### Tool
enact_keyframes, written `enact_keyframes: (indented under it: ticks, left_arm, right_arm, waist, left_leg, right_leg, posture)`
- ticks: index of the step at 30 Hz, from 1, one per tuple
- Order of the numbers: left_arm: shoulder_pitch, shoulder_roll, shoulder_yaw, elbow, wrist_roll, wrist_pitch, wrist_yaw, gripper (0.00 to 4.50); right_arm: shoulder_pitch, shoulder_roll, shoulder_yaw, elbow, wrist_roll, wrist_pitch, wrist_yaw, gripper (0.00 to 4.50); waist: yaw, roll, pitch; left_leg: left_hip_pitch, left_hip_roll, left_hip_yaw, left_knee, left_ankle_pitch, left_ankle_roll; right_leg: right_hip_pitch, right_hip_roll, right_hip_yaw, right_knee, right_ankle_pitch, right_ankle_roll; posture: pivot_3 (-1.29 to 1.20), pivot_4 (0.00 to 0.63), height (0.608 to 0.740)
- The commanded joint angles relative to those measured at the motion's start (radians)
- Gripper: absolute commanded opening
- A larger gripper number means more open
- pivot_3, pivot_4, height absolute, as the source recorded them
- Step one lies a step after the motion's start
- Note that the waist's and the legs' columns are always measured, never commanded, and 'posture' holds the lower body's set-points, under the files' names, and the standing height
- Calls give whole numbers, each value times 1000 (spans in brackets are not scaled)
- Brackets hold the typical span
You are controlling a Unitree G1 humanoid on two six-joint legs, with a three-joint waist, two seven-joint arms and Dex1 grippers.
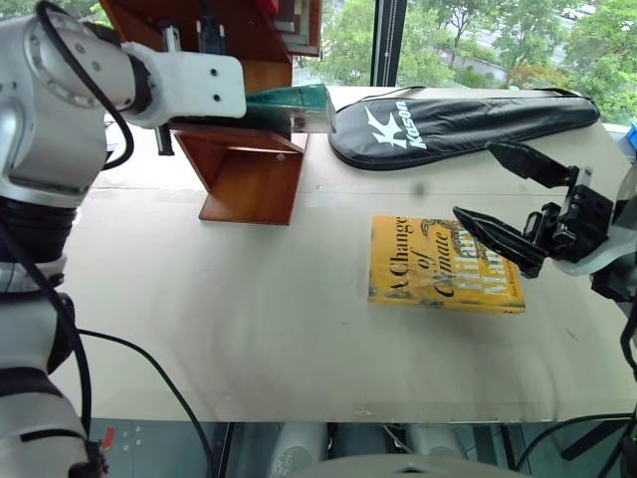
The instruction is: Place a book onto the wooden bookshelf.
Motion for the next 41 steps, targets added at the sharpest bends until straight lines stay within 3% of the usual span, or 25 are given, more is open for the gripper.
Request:
enact_keyframes:
  ticks: [1,4,7,10,14,17,20,22,24,26,35,41]
  left_arm:
    - [38,-6,42,27,-15,16,-8,1007]
    - [56,7,124,-14,-65,26,4,2319]
    - [145,37,293,-141,-236,120,-64,3746]
    - [218,15,471,-344,-469,426,-111,3746]
    - [235,-47,670,-602,-863,990,-136,3746]
    - [382,-221,764,-787,-1010,1131,-23,3746]
    - [580,-528,763,-859,-993,931,177,3746]
    - [694,-607,692,-835,-933,832,260,3746]
    - [815,-617,594,-795,-854,684,285,3746]
    - [904,-647,581,-740,-831,586,317,3746]
    - [1183,-459,631,-497,-769,242,199,3746]
    - [1213,-388,615,-392,-769,125,147,3746]
  right_arm:
    - [-30,8,-5,-47,47,-7,-40,4500]
    - [10,-8,-55,-41,81,-12,-7,4500]
    - [54,-30,-115,-31,121,-19,32,4500]
    - [88,-45,-157,-20,154,-22,63,4500]
    - [106,-65,-196,-4,200,-15,90,4500]
    - [160,-94,-244,23,202,-8,130,4500]
    - [246,-108,-285,34,174,-7,155,4500]
    - [317,-117,-324,52,139,-17,191,4500]
    - [391,-129,-384,80,117,-24,239,4500]
    - [421,-136,-379,152,48,-60,286,4500]
    - [698,-190,-485,402,-278,-244,471,4500]
    - [773,-177,-492,382,-357,-256,429,4500]
  waist:
    - [0,0,0]
    - [-1,-2,1]
    - [-6,-2,1]
    - [-11,-2,1]
    - [-9,-3,1]
    - [-9,2,-1]
    - [3,5,-3]
    - [6,-5,2]
    - [8,-6,0]
    - [7,-5,-1]
    - [13,-2,-2]
    - [7,0,-3]
  left_leg:
    - [1,0,0,0,0,0]
    - [0,0,-1,1,0,0]
    - [-4,0,-1,1,1,-1]
    - [-8,1,-1,1,2,-4]
    - [-10,1,-3,1,2,-3]
    - [-5,1,-4,0,2,-3]
    - [4,0,-5,-1,1,-2]
    - [10,0,-3,0,0,-1]
    - [9,2,-4,-1,1,-2]
    - [12,2,-3,-2,0,-2]
    - [12,2,-2,-4,-1,1]
    - [12,2,-1,-4,-2,2]
  right_leg:
    - [0,0,0,1,0,0]
    - [0,0,0,2,0,0]
    - [-2,-1,0,0,0,0]
    - [-3,-3,-1,-7,0,0]
    - [-2,-4,-3,-10,0,1]
    - [2,-2,-2,-8,-1,2]
    - [11,-3,-2,-9,-1,2]
    - [18,-5,0,-8,-1,2]
    - [16,-4,0,-9,0,-1]
    - [18,-5,1,-9,0,-1]
    - [17,-7,0,-10,0,-2]
    - [16,-9,1,-11,-2,-5]
  posture:
    - [0,150,740]
    - [0,150,740]
    - [0,150,740]
    - [0,150,740]
    - [0,150,740]
    - [0,150,740]
    - [0,150,740]
    - [0,150,740]
    - [0,150,740]
    - [0,150,740]
    - [0,150,740]
    - [0,150,740]
